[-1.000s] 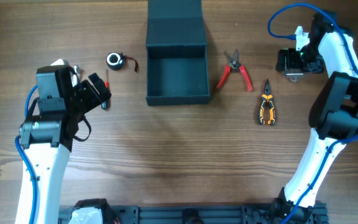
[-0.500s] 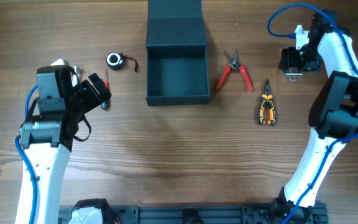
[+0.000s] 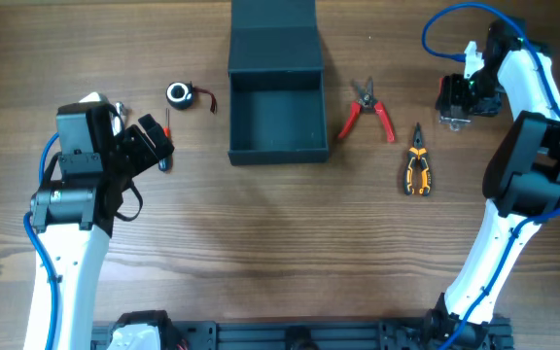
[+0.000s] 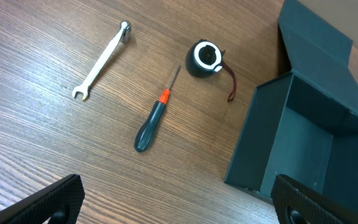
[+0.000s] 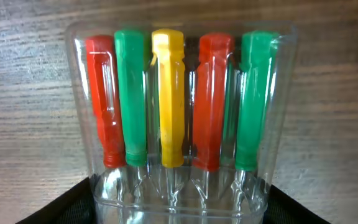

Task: Pack container
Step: 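Carry the screwdriver case into the green box and release it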

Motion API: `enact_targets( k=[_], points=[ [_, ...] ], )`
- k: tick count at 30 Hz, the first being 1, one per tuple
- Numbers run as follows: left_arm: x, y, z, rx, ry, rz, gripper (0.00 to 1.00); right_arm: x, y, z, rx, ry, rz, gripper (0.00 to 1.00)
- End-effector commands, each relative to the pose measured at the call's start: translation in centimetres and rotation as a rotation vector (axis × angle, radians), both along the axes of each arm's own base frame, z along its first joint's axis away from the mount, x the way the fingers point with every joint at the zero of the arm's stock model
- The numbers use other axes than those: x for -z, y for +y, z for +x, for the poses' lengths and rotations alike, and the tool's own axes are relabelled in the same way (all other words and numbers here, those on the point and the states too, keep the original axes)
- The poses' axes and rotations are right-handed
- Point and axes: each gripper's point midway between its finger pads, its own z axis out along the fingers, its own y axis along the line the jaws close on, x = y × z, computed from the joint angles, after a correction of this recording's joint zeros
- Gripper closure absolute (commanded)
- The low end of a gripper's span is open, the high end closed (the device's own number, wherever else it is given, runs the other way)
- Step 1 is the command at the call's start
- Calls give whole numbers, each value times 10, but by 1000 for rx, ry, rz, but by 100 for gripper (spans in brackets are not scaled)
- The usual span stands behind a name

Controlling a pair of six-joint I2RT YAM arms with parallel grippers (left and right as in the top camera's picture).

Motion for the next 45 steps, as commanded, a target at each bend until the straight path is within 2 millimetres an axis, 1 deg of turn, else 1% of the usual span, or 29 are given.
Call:
enact_targets(
  k=[1, 4, 6, 7, 9, 10, 11, 14, 15, 16, 17, 18, 20, 21, 23, 24, 25, 27, 28, 29, 30, 31, 32, 34, 36, 39, 41, 43, 45],
  points=[
    [-7, 1, 3, 14, -15, 23, 0, 5, 12, 0, 39, 15, 82, 53],
    [-7, 1, 3, 14, -15, 23, 0, -15, 15, 6, 80, -31, 107, 57],
    [-7, 1, 3, 14, -15, 23, 0, -35, 22, 13, 71, -82, 128, 62],
    [-7, 1, 3, 14, -15, 23, 0, -56, 28, 17, 56, -129, 138, 64],
    [-7, 1, 3, 14, -15, 23, 0, -83, 41, 22, 29, -188, 158, 67],
    [-7, 1, 3, 14, -15, 23, 0, -102, 50, 24, 8, -228, 174, 69],
    [-7, 1, 3, 14, -15, 23, 0, -124, 60, 25, -12, -272, 176, 70],
    [-7, 1, 3, 14, -15, 23, 0, -170, 85, 23, -60, -361, 171, 74],
    [-7, 1, 3, 14, -15, 23, 0, -185, 96, 20, -84, -387, 171, 76],
    [-7, 1, 3, 14, -15, 23, 0, -206, 115, 15, -127, -424, 172, 81],
    [-7, 1, 3, 14, -15, 23, 0, -218, 129, 11, -157, -445, 175, 84],
    [-7, 1, 3, 14, -15, 23, 0, -234, 153, 4, -212, -474, 182, 87],
    [-7, 1, 3, 14, -15, 23, 0, -251, 194, -7, -355, -513, 205, 91],
    [-7, 1, 3, 14, -15, 23, 0, -257, 218, -14, -436, -526, 220, 96],
    [-7, 1, 3, 14, -15, 23, 0, -259, 260, -27, -564, -532, 232, 96],
    [-7, 1, 3, 14, -15, 23, 0, -257, 283, -35, -644, -532, 235, 96],
    [-7, 1, 3, 14, -15, 23, 0, -256, 301, -42, -719, -535, 232, 96],
    [-7, 1, 3, 14, -15, 23, 0, -251, 345, -60, -928, -558, 212, 96],
    [-7, 1, 3, 14, -15, 23, 0, -249, 360, -66, -1008, -572, 189, 96],
    [-7, 1, 3, 14, -15, 23, 0, -247, 367, -68, -1054, -581, 171, 96],
    [-7, 1, 3, 14, -15, 23, 0, -242, 382, -69, -1144, -606, 124, 96],
    [-7, 1, 3, 14, -15, 23, 0, -236, 393, -69, -1225, -624, 93, 96],
    [-7, 1, 3, 14, -15, 23, 0, -224, 402, -68, -1317, -632, 65, 96],
    [-7, 1, 3, 14, -15, 23, 0, -204, 408, -64, -1419, -620, 29, 96],
    [-7, 1, 3, 14, -15, 23, 0, -179, 410, -58, -1458, -579, 18, 96],
    [-7, 1, 3, 14, -15, 23, 0, -132, 398, -44, -1512, -480, -79, 96],
    [-7, 1, 3, 14, -15, 23, 0, -111, 396, -42, -1593, -447, -112, 96],
    [-7, 1, 3, 14, -15, 23, 0, -98, 397, -38, -1643, -444, -126, 96],
    [-7, 1, 3, 14, -15, 23, 0, -93, 401, -32, -1640, -463, -132, 96]
  ],
)
